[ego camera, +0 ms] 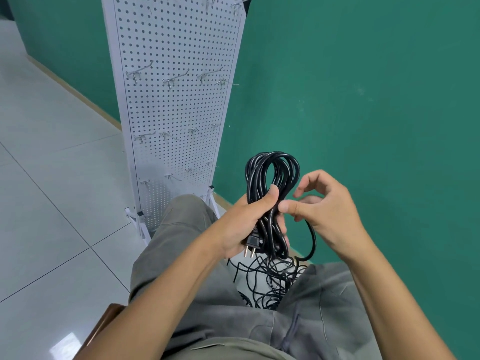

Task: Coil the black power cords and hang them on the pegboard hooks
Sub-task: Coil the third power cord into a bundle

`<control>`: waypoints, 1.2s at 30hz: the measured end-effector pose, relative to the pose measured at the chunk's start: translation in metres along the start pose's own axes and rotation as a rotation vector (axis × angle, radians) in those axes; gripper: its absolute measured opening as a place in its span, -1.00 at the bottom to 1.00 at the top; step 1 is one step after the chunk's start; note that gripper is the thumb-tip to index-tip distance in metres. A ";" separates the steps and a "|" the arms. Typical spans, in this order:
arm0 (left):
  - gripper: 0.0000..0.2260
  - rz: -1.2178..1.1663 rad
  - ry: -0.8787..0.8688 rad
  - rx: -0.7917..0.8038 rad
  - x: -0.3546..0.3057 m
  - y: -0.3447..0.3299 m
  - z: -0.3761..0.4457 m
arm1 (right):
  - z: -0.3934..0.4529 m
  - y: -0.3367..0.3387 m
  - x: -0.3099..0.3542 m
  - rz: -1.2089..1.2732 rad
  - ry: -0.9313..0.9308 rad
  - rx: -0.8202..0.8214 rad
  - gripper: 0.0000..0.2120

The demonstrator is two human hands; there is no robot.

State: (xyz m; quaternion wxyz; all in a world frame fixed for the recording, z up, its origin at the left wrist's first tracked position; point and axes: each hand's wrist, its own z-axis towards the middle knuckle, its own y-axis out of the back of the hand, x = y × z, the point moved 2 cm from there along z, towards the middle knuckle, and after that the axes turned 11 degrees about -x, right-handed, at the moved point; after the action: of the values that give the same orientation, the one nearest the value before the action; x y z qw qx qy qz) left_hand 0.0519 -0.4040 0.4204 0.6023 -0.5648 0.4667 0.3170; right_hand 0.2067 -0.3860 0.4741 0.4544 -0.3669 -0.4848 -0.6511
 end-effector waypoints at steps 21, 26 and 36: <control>-0.73 0.152 -0.161 -0.163 -0.013 0.024 0.011 | -0.023 0.010 -0.029 0.494 -0.148 -0.042 -0.82; -0.89 0.274 -0.144 -0.188 -0.019 0.024 0.009 | -0.025 0.010 0.005 0.497 -0.068 -0.026 -0.91; -0.94 0.274 0.012 -0.054 -0.005 0.009 0.007 | -0.018 -0.012 0.042 0.252 0.095 0.011 -0.84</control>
State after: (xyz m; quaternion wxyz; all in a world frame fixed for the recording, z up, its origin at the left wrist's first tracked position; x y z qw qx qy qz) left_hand 0.0436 -0.3954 0.4209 0.5352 -0.5137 0.5344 0.4051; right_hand 0.1809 -0.4122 0.5044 0.5572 -0.3911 -0.4163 -0.6028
